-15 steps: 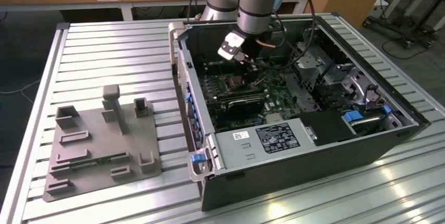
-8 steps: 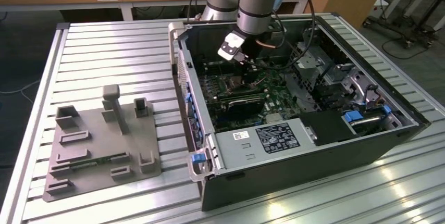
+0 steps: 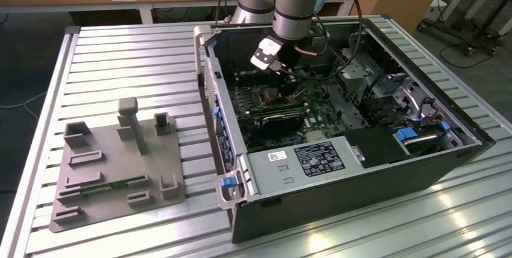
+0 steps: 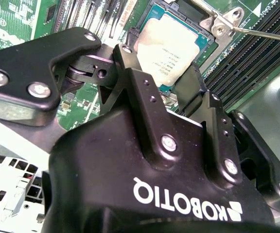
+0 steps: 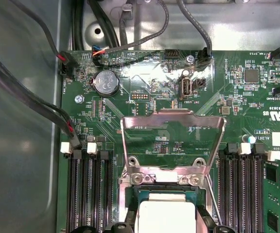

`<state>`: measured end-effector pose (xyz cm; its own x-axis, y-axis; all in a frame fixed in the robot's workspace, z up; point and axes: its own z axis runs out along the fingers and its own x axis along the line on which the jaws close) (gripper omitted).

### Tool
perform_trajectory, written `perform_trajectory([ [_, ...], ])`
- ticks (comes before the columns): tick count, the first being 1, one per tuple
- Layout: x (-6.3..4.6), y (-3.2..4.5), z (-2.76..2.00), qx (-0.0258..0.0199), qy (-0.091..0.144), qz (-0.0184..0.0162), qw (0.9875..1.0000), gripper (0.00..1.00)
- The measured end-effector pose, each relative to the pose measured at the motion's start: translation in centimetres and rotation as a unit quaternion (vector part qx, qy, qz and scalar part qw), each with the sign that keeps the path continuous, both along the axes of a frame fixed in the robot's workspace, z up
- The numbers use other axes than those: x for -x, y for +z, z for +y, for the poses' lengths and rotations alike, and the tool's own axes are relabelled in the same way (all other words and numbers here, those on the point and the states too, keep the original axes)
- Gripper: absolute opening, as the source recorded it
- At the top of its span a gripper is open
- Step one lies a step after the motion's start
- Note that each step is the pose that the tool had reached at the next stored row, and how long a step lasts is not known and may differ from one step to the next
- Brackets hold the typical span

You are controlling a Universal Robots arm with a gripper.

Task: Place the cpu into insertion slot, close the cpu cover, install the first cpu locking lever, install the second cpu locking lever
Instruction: 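Place the cpu into insertion slot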

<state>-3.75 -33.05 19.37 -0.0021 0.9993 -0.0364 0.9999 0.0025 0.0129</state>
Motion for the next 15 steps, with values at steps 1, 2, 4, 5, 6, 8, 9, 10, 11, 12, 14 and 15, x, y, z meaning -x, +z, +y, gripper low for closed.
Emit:
perform_trajectory([
  [1,0.00,0.00,0.00,0.0000,0.000,0.0001,1.0000,0.54],
  [2,0.00,0.00,0.00,0.0000,0.000,0.0000,1.0000,0.54],
  [4,0.00,0.00,0.00,0.0000,0.000,0.0000,1.0000,0.54],
  [5,0.00,0.00,0.00,0.0000,0.000,0.0000,1.0000,0.54],
  [6,0.00,-0.01,0.00,0.0000,0.000,0.0000,1.0000,0.54],
  [8,-0.01,-0.02,0.00,0.0000,0.000,0.0000,1.0000,0.54],
  [9,-0.02,-0.03,0.00,0.0001,0.000,0.0001,1.0000,0.54],
  [10,-0.04,-0.03,-0.01,0.0001,0.000,0.0001,1.0000,0.54],
  [11,-0.04,-0.04,-0.01,0.0001,0.000,0.0001,1.0000,0.54],
  [12,-0.04,-0.04,0.00,0.0001,0.000,0.0001,1.0000,0.54],
  [14,-0.04,-0.05,0.00,0.0000,0.000,0.0000,1.0000,0.54],
  [15,-0.04,-0.05,0.00,0.0000,0.000,0.0000,1.0000,0.54],
])
